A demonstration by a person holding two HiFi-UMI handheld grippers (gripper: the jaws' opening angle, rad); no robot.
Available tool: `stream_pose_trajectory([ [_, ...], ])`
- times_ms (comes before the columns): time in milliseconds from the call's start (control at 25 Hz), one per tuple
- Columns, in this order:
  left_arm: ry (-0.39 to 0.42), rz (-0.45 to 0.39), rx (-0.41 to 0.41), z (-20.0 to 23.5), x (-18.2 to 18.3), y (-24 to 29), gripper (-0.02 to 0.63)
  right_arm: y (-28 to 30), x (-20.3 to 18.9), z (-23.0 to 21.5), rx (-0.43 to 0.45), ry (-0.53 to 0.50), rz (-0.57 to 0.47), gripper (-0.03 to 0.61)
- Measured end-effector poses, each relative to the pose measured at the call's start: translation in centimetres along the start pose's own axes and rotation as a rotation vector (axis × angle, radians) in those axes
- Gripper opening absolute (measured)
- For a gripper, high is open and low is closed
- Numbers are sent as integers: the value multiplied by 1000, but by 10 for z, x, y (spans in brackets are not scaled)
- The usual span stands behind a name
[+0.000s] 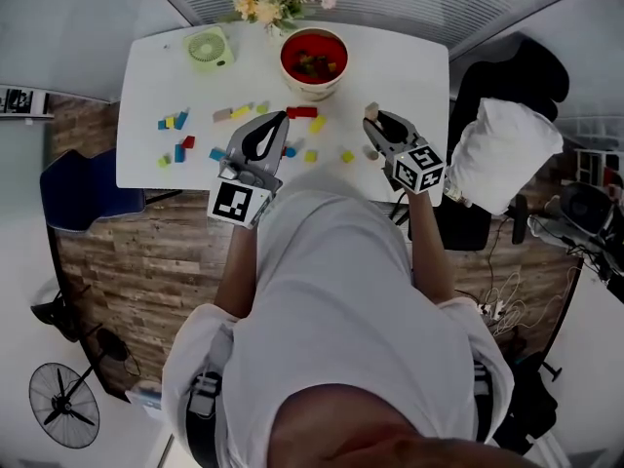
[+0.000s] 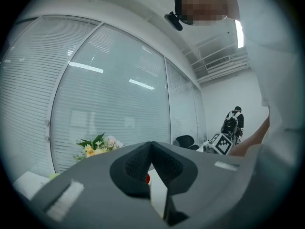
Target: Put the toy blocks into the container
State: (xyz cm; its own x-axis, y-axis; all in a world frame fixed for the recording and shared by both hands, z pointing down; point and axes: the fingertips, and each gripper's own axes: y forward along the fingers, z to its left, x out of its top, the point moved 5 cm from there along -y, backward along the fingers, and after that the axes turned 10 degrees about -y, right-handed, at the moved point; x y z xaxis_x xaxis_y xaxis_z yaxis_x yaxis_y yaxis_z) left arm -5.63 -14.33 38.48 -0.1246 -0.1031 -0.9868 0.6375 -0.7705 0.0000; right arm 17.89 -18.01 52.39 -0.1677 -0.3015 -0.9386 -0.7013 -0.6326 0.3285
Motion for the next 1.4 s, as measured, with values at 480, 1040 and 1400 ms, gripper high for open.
stream_pose_trajectory([
  [480, -39, -13, 43, 9, -5, -25, -5, 14, 95, -9, -77, -273, -73, 130],
  [1040, -79, -49, 247, 38, -18, -96, -5, 169, 72, -35, 181, -818, 429, 130],
  [1400, -83, -90, 365, 43, -16, -135, -5, 227, 20, -39, 367, -1086, 753, 130],
])
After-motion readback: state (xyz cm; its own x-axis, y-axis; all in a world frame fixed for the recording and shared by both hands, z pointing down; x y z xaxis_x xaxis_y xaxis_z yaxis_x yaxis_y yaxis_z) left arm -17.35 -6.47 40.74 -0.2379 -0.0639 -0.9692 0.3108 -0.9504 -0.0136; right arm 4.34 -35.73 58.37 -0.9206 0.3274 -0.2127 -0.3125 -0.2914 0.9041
